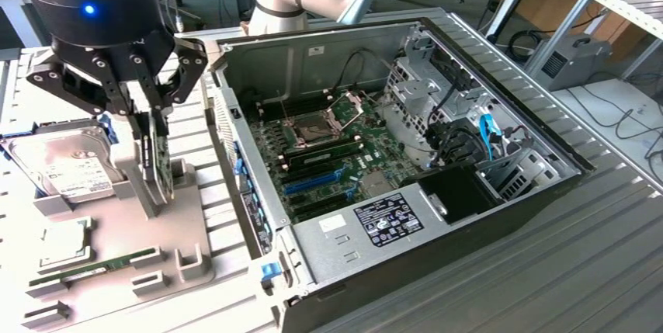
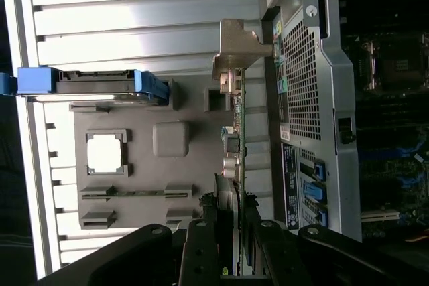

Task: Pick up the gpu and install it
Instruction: 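Pick up the gpu and move the gpu toward the slot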

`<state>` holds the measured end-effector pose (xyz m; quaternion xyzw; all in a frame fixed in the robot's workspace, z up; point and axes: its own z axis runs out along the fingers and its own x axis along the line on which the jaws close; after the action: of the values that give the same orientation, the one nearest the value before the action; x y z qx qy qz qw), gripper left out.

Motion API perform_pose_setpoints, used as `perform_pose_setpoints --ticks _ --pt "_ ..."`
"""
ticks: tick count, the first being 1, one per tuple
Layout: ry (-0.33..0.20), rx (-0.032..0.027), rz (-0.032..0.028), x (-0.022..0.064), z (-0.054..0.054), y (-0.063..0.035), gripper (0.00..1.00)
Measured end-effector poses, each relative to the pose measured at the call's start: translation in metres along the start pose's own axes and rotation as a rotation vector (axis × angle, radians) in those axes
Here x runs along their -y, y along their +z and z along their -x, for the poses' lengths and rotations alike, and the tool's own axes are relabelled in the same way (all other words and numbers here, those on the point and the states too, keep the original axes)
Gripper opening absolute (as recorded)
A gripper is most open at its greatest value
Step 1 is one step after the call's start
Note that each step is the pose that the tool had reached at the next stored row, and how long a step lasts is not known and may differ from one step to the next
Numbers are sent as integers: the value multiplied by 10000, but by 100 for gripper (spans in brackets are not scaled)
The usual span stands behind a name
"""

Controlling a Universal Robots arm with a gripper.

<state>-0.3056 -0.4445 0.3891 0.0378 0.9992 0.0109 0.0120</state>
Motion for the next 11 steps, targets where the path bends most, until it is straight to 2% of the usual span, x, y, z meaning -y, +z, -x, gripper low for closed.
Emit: perform_pose_setpoints --ticks 11 --pt "0 -2 -1 0 0 -26 26"
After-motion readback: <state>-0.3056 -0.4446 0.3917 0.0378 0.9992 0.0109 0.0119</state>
